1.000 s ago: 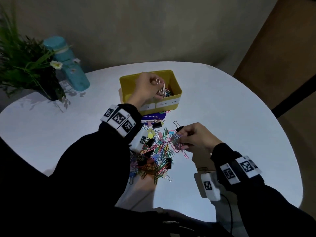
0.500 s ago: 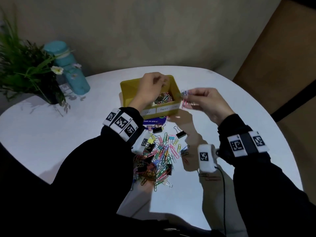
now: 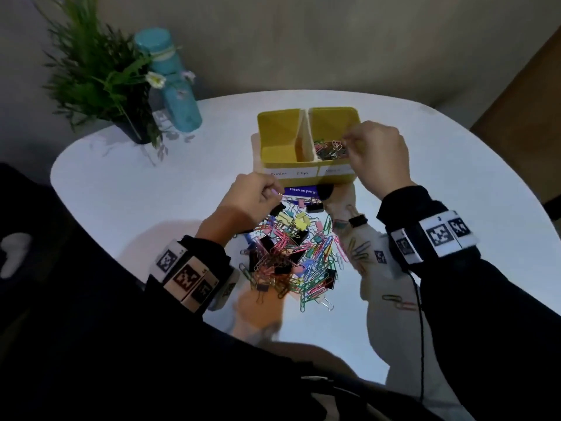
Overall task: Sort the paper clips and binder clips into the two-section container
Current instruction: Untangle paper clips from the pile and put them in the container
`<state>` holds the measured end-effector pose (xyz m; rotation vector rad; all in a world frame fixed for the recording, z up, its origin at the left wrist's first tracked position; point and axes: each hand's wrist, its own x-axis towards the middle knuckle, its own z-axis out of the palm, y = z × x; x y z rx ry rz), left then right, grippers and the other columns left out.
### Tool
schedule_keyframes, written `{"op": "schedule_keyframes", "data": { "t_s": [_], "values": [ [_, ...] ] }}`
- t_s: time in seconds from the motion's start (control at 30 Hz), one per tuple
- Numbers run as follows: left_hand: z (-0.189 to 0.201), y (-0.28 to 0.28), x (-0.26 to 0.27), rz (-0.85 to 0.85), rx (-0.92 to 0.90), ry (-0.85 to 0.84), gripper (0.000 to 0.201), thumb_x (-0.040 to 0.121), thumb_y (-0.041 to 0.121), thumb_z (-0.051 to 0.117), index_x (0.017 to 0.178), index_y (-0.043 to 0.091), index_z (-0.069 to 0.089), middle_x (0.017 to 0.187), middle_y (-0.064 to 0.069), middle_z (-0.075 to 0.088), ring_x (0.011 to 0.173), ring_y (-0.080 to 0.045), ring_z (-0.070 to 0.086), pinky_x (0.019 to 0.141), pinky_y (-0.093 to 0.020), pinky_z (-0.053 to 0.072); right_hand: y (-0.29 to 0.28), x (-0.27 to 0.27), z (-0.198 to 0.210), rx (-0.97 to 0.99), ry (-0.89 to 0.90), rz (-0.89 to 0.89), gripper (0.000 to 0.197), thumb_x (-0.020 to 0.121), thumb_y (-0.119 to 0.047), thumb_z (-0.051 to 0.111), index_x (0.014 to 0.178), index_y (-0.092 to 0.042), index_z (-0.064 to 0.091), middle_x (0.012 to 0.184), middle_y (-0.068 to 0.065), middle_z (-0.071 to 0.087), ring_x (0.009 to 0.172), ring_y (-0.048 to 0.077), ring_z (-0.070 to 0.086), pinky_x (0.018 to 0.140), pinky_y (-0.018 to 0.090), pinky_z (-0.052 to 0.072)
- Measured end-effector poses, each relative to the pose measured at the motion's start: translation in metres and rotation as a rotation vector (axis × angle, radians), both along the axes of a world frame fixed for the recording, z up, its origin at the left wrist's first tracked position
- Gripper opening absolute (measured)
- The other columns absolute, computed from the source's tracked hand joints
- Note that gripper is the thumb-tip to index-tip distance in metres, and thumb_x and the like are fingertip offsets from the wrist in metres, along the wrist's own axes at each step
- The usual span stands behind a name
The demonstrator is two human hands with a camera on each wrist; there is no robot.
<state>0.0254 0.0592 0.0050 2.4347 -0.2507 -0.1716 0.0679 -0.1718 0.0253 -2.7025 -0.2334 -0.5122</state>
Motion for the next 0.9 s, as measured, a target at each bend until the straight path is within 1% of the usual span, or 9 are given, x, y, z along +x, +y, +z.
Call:
{"op": "schedule_keyframes", "data": {
  "t_s": [0.1,0.17,0.27,0.33,0.47,0.6,0.7,0.8,0.9],
  "values": [
    [-0.012,0.004,-0.007,-0.043,0.16,0.131,0.009,0.077,0.025,0.077,0.079,0.02,0.07,0.072,0.003,0.07,0.075,-0.016,0.068,0.076,-0.031,0.055,0.016,-0.04,-0.022,-0.018,0.069,0.22,0.016,0.092,-0.018,0.057,0.097,-0.017,0.072,0.097,0.001,0.071,0.083,0.017,0.063,0.069,0.023,0.042],
    [-0.017,0.001,-0.011,-0.101,0.216,0.232,0.024,0.064,0.035,0.086,0.073,0.022,0.068,0.066,0.011,0.067,0.074,-0.011,0.067,0.073,-0.029,0.053,0.025,-0.056,-0.046,-0.115,0.272,0.409,0.025,0.091,-0.014,0.054,0.109,-0.02,0.07,0.111,-0.002,0.069,0.099,0.016,0.062,0.08,0.029,0.05],
    [-0.022,-0.009,-0.013,-0.15,0.294,0.245,0.033,0.057,0.036,0.09,0.074,0.02,0.067,0.062,0.014,0.061,0.074,-0.011,0.063,0.068,-0.028,0.047,0.031,-0.07,-0.066,-0.232,0.452,0.563,0.051,0.085,-0.002,0.048,0.13,-0.022,0.06,0.141,-0.005,0.053,0.126,0.021,0.051,0.098,0.039,0.047],
    [-0.023,-0.013,-0.013,-0.156,0.291,0.235,0.028,0.06,0.029,0.089,0.075,0.018,0.068,0.066,0.009,0.065,0.075,-0.014,0.064,0.069,-0.029,0.048,0.025,-0.074,-0.065,-0.245,0.447,0.534,0.052,0.087,-0.002,0.047,0.134,-0.022,0.057,0.145,-0.004,0.049,0.133,0.021,0.046,0.102,0.04,0.044],
    [-0.023,-0.017,-0.012,-0.213,0.277,0.188,0.014,0.071,0.017,0.082,0.08,0.014,0.071,0.07,0.005,0.065,0.078,-0.017,0.066,0.074,-0.033,0.053,-0.008,-0.079,-0.068,-0.226,0.44,0.406,0.039,0.094,-0.012,0.049,0.132,-0.021,0.059,0.143,-0.003,0.051,0.13,0.02,0.051,0.103,0.038,0.045],
    [-0.031,-0.022,-0.01,-0.256,0.272,0.104,0.008,0.079,0.014,0.075,0.077,0.01,0.069,0.063,0.011,0.059,0.066,-0.01,0.06,0.065,-0.029,0.047,-0.04,-0.082,-0.074,-0.276,0.429,0.277,0.03,0.094,-0.011,0.052,0.12,-0.018,0.064,0.135,0.002,0.059,0.116,0.028,0.059,0.088,0.042,0.052],
    [-0.038,-0.023,-0.005,-0.3,0.201,0.084,0.01,0.081,0.012,0.073,0.072,0.009,0.071,0.066,0.009,0.065,0.06,0.004,0.056,0.061,-0.023,0.045,-0.042,-0.089,-0.067,-0.249,0.335,0.246,0.024,0.092,-0.028,0.059,0.114,-0.023,0.069,0.121,0.0,0.065,0.108,0.025,0.06,0.076,0.036,0.053],
    [-0.038,-0.025,-0.002,-0.296,0.077,0.104,0.01,0.081,0.011,0.074,0.073,0.006,0.07,0.071,0.003,0.068,0.064,0.002,0.059,0.062,-0.017,0.046,-0.024,-0.1,-0.06,-0.138,0.428,0.219,0.043,0.075,-0.058,0.07,0.103,-0.026,0.071,0.095,-0.006,0.057,0.09,0.019,0.057,0.067,0.03,0.045],
    [-0.033,-0.026,-0.002,-0.247,-0.05,0.141,0.011,0.083,0.009,0.072,0.077,0.002,0.065,0.072,0.0,0.068,0.064,-0.007,0.063,0.061,-0.017,0.05,-0.004,-0.101,-0.065,-0.138,0.534,0.179,0.063,0.061,-0.066,0.075,0.099,-0.017,0.062,0.094,-0.002,0.052,0.083,0.018,0.051,0.067,0.032,0.044]
  ]
}}
